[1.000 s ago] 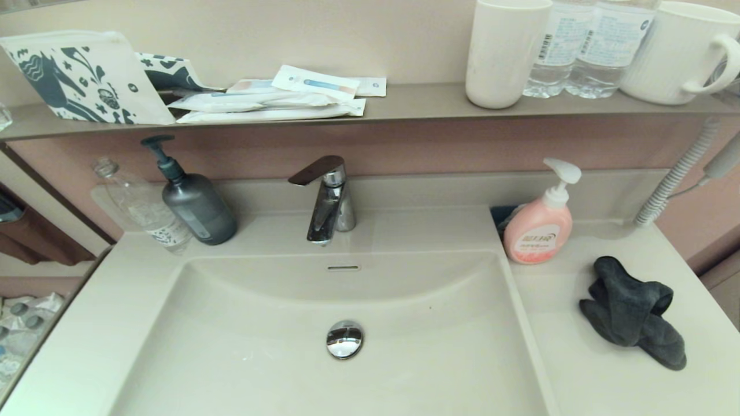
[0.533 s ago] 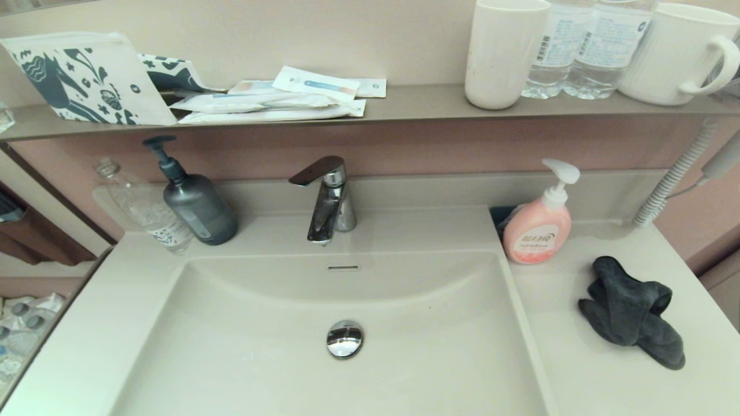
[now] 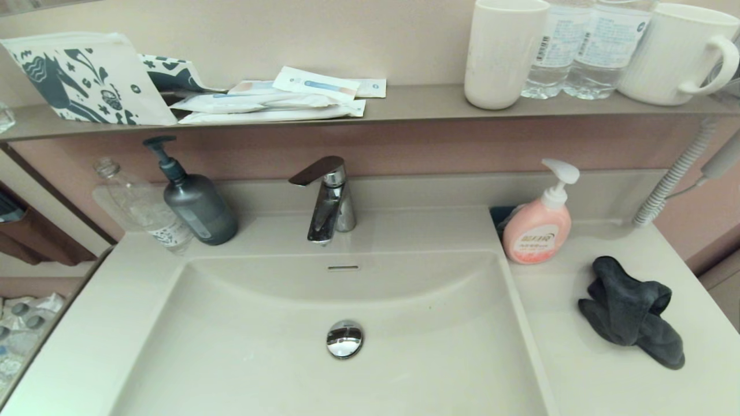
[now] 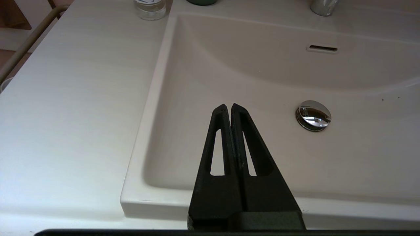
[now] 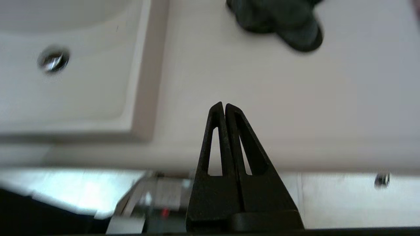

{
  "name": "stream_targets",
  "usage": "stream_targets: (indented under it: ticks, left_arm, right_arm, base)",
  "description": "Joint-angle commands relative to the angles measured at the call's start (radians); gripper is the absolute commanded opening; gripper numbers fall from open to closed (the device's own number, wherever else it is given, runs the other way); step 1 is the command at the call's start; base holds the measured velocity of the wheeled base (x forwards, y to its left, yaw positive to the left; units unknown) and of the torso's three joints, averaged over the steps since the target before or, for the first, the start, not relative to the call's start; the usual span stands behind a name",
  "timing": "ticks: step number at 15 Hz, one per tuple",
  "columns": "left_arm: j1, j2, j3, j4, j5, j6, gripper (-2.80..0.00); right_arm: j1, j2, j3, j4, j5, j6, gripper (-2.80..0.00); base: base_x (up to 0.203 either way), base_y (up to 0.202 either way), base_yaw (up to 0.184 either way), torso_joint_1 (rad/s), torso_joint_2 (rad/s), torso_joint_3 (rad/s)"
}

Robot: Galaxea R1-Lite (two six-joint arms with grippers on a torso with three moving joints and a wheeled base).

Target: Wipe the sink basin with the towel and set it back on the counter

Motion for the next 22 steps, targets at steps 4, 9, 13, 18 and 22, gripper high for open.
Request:
stream_targets:
  ticks: [4,9,13,18,22]
  left_arm:
    - [0.0,0.001,0.0,0.0,0.001,-0.001,-2.8]
    - [0.0,0.001,0.0,0.0,0.001,-0.001,-2.8]
    - [0.0,0.001,0.0,0.0,0.001,-0.002,-2.8]
    - [0.0,0.001,0.0,0.0,0.001,-0.001,-2.8]
    - [0.0,0.001,0.0,0.0,0.001,-0.001,-2.8]
  right_arm:
    - [0.0,-0.032,0.195,-0.352,-0.075,-0.079,-2.8]
    - [0.0,-0.032,0.242,-0.417,-0.093,-0.177,-2.8]
    - [0.0,-0.032,0.272,-0.424,-0.121,-0.216,-2.8]
    - [0.001,-0.032,0.271,-0.425,-0.122,-0.178,-2.8]
    - [0.0,-0.032,0.271,-0.426,-0.122,-0.17,-2.8]
  base:
    - [0.0,0.0,0.0,0.0,0.0,0.0]
    - [0.0,0.0,0.0,0.0,0.0,0.0]
    - [0.0,0.0,0.0,0.0,0.0,0.0]
    - [0.0,0.0,0.0,0.0,0.0,0.0]
    - [0.0,0.0,0.0,0.0,0.0,0.0]
